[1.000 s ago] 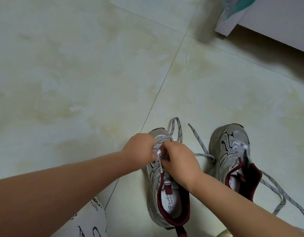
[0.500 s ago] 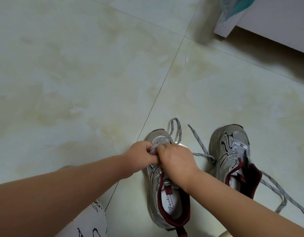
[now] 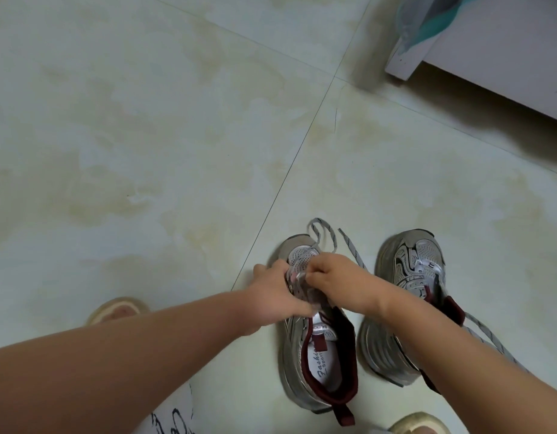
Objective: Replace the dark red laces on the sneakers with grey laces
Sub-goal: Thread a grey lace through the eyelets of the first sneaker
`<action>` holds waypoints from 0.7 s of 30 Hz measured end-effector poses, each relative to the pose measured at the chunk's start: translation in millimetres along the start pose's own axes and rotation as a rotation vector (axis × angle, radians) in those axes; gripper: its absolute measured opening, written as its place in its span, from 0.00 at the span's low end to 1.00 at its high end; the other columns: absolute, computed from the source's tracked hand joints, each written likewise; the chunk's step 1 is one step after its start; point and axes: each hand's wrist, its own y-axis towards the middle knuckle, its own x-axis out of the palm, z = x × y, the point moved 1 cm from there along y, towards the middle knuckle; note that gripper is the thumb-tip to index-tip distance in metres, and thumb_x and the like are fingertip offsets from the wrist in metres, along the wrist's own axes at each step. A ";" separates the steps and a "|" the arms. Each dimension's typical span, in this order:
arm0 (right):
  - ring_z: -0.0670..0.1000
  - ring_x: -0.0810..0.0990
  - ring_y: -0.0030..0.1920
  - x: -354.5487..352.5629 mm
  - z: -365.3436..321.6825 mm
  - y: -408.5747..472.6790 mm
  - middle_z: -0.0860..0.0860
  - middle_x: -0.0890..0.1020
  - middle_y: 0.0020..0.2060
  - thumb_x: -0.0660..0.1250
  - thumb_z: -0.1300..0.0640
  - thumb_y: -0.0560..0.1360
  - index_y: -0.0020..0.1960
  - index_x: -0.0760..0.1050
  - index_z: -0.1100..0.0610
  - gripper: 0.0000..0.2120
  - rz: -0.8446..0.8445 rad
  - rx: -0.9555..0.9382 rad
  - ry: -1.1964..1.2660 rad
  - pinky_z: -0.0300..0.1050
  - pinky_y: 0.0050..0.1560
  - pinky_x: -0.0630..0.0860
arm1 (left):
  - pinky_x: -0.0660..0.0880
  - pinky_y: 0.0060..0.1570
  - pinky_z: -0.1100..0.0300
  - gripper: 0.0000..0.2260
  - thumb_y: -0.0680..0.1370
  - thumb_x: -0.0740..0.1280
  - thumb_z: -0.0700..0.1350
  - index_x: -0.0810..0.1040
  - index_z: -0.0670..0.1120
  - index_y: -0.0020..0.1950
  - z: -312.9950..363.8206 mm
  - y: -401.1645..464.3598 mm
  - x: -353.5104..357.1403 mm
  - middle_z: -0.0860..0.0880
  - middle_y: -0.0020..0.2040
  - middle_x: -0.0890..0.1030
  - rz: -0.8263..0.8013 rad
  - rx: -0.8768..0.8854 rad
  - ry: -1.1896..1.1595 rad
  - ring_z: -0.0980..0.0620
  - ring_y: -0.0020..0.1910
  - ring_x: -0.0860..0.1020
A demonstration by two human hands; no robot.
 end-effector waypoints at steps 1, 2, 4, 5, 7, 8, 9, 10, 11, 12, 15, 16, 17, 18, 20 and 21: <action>0.48 0.67 0.33 -0.7 0.6 -3.8 0.51 0.70 0.31 0.57 0.64 0.77 0.35 0.67 0.58 0.12 -0.002 0.018 0.093 0.41 0.34 0.66 | 0.70 0.43 0.62 0.22 0.64 0.75 0.51 0.67 0.52 0.51 0.4 -1.0 4.6 0.50 0.53 0.62 0.066 0.007 0.012 0.52 0.48 0.71; 0.48 0.67 0.33 0.0 1.2 -7.5 0.54 0.72 0.31 0.57 0.64 0.77 0.36 0.69 0.60 0.11 0.001 0.017 0.183 0.43 0.35 0.68 | 0.72 0.46 0.59 0.21 0.66 0.74 0.51 0.67 0.51 0.51 1.3 -1.5 8.8 0.49 0.54 0.61 0.125 0.003 -0.003 0.50 0.49 0.71; 0.49 0.73 0.40 -3.2 -1.2 -18.2 0.60 0.79 0.38 0.57 0.64 0.77 0.38 0.73 0.65 0.10 0.021 0.000 0.397 0.46 0.43 0.73 | 0.74 0.54 0.52 0.20 0.67 0.72 0.50 0.67 0.50 0.52 1.6 0.0 13.8 0.49 0.53 0.61 0.192 -0.013 -0.028 0.47 0.53 0.72; 0.48 0.77 0.45 -8.8 -3.3 -24.4 0.57 0.82 0.43 0.58 0.64 0.76 0.38 0.74 0.64 0.10 0.034 -0.011 0.529 0.45 0.48 0.74 | 0.75 0.54 0.50 0.18 0.67 0.71 0.49 0.67 0.50 0.52 0.5 0.6 14.2 0.49 0.53 0.61 0.207 -0.021 -0.035 0.46 0.53 0.72; 0.48 0.80 0.53 -27.3 -4.9 -34.9 0.53 0.84 0.48 0.63 0.62 0.69 0.35 0.74 0.59 0.05 0.025 -0.064 0.859 0.44 0.51 0.75 | 0.78 0.50 0.47 0.13 0.69 0.68 0.46 0.67 0.50 0.48 -3.3 2.6 12.3 0.49 0.52 0.62 0.246 -0.039 -0.073 0.46 0.48 0.74; 0.50 0.82 0.52 -38.1 -6.5 -42.0 0.55 0.85 0.46 0.65 0.63 0.64 0.32 0.73 0.58 0.04 0.010 -0.131 1.048 0.47 0.50 0.77 | 0.78 0.48 0.47 0.10 0.69 0.67 0.45 0.67 0.50 0.45 -5.9 3.7 11.5 0.49 0.50 0.63 0.272 -0.039 -0.092 0.46 0.44 0.73; 0.53 0.83 0.48 -50.6 -14.6 -53.5 0.55 0.85 0.41 0.68 0.62 0.58 0.28 0.72 0.56 0.05 0.010 -0.211 1.217 0.50 0.49 0.80 | 0.79 0.45 0.47 0.09 0.69 0.67 0.44 0.66 0.50 0.42 -7.9 4.0 10.8 0.49 0.49 0.63 0.295 -0.036 -0.103 0.47 0.40 0.72; 0.53 0.84 0.40 -66.3 -13.6 -60.3 0.54 0.83 0.34 0.68 0.60 0.57 0.25 0.71 0.55 0.06 0.045 -0.305 1.332 0.52 0.48 0.80 | 0.78 0.43 0.48 0.09 0.70 0.67 0.43 0.66 0.50 0.40 -9.4 4.0 10.2 0.49 0.47 0.63 0.313 -0.031 -0.103 0.47 0.38 0.71; 0.50 0.80 0.31 -76.7 -23.5 -75.7 0.50 0.78 0.27 0.65 0.59 0.59 0.24 0.69 0.54 0.07 0.099 -0.368 1.388 0.51 0.47 0.80 | 0.78 0.42 0.48 0.09 0.70 0.66 0.43 0.65 0.50 0.40 -10.3 4.0 9.8 0.50 0.46 0.63 0.319 -0.025 -0.098 0.48 0.37 0.70; 0.47 0.74 0.26 -107.6 -9.9 -78.2 0.48 0.71 0.24 0.62 0.59 0.63 0.25 0.68 0.53 0.08 0.146 -0.414 1.446 0.46 0.46 0.80 | 0.78 0.42 0.48 0.09 0.70 0.66 0.42 0.65 0.50 0.39 -10.6 3.8 9.4 0.50 0.46 0.63 0.318 -0.019 -0.093 0.47 0.36 0.70; 0.54 0.60 0.29 -190.5 136.1 -67.5 0.49 0.59 0.30 0.54 0.41 0.77 0.38 0.70 0.51 0.17 0.176 -0.036 1.619 0.49 0.40 0.70 | 0.77 0.43 0.48 0.09 0.71 0.66 0.43 0.65 0.50 0.40 -9.6 2.8 7.4 0.50 0.46 0.63 0.320 -0.004 -0.060 0.46 0.37 0.71; 0.53 0.58 0.30 -232.1 188.2 -66.2 0.49 0.59 0.30 0.50 0.29 0.73 0.41 0.71 0.46 0.22 0.237 -0.004 1.558 0.57 0.37 0.68 | 0.77 0.44 0.49 0.09 0.71 0.66 0.43 0.65 0.50 0.42 -9.0 2.5 6.7 0.50 0.47 0.63 0.318 -0.003 -0.032 0.46 0.39 0.72; 0.51 0.58 0.30 -252.5 211.1 -73.5 0.49 0.59 0.29 0.49 0.25 0.69 0.41 0.69 0.44 0.25 0.325 -0.045 1.388 0.58 0.32 0.67 | 0.77 0.46 0.50 0.09 0.72 0.66 0.44 0.66 0.50 0.45 -8.5 2.1 6.2 0.50 0.49 0.63 0.317 0.001 0.010 0.46 0.41 0.73; 0.50 0.60 0.29 -245.5 200.6 -82.4 0.50 0.60 0.27 0.52 0.26 0.69 0.38 0.67 0.46 0.24 0.438 -0.083 1.178 0.55 0.27 0.66 | 0.76 0.49 0.51 0.10 0.72 0.66 0.44 0.66 0.49 0.49 -7.6 1.5 6.0 0.49 0.51 0.64 0.323 0.015 0.070 0.46 0.45 0.73; 0.48 0.59 0.21 -185.0 88.9 -92.4 0.49 0.62 0.21 0.60 0.48 0.76 0.35 0.66 0.53 0.14 0.550 0.034 0.919 0.39 0.21 0.62 | 0.69 0.58 0.56 0.17 0.72 0.66 0.44 0.65 0.46 0.59 -4.6 -0.5 5.4 0.47 0.57 0.64 0.368 0.121 0.251 0.47 0.55 0.70; 0.50 0.61 0.20 -145.9 50.2 -82.6 0.48 0.65 0.22 0.59 0.57 0.77 0.36 0.68 0.53 0.11 0.620 0.049 0.675 0.37 0.22 0.60 | 0.64 0.61 0.59 0.21 0.72 0.65 0.45 0.64 0.45 0.63 -2.7 -1.7 4.5 0.47 0.60 0.64 0.401 0.212 0.348 0.47 0.60 0.67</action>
